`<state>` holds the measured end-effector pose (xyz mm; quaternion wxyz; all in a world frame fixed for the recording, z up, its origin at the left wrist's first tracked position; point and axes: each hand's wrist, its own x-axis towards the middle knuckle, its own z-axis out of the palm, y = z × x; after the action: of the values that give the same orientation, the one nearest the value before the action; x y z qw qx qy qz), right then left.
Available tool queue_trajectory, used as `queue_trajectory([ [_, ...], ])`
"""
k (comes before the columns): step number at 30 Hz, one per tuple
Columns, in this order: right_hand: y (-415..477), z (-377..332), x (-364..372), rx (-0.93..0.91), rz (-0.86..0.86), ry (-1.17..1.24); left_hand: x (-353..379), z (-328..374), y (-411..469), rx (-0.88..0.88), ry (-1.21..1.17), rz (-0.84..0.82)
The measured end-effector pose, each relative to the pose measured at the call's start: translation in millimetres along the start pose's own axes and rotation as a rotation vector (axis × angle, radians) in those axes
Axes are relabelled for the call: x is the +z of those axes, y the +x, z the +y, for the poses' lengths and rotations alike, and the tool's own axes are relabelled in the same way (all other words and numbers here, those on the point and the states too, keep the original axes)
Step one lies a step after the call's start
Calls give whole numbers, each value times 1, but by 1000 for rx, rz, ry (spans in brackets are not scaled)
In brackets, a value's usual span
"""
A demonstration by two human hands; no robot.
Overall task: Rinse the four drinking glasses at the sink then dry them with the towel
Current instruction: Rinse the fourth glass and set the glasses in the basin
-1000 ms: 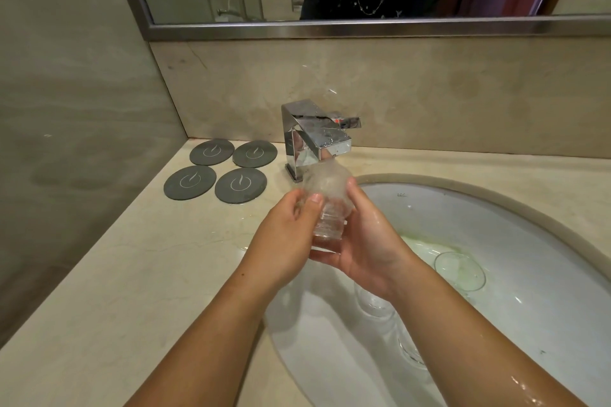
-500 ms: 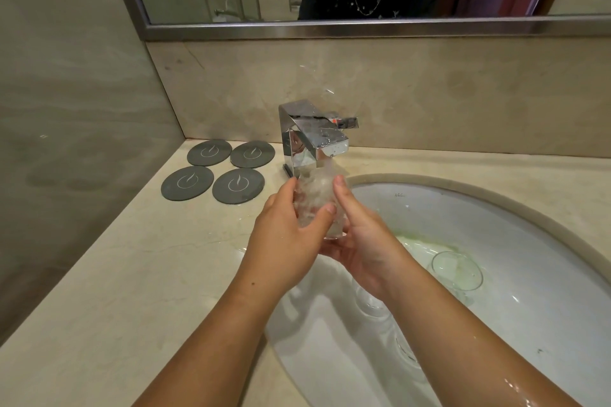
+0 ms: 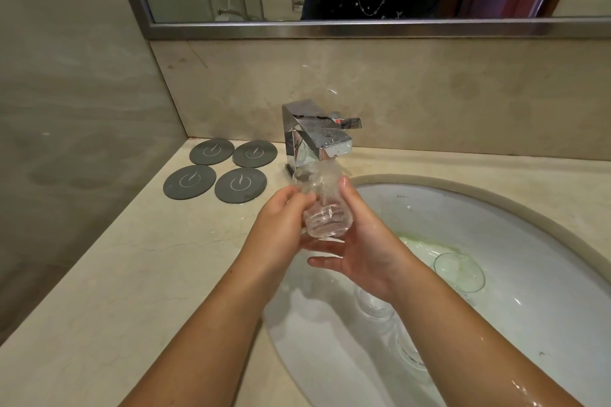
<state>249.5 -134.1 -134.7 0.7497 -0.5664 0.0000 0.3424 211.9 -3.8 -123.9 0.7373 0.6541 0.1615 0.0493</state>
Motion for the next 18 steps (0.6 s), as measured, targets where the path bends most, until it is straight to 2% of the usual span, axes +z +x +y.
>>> queue_trajectory([
  [7,-1,1,5,-90,-88,79,2,1,-3,78,101,13],
  [11,0,-1,2,-91,-98,57,1,3,-5,169,295,50],
  [14,-1,-2,0,-70,-90,-9,-1,4,-8,192,320,27],
  [18,1,-2,-1,-69,-84,23,-5,4,-11,248,327,-9],
])
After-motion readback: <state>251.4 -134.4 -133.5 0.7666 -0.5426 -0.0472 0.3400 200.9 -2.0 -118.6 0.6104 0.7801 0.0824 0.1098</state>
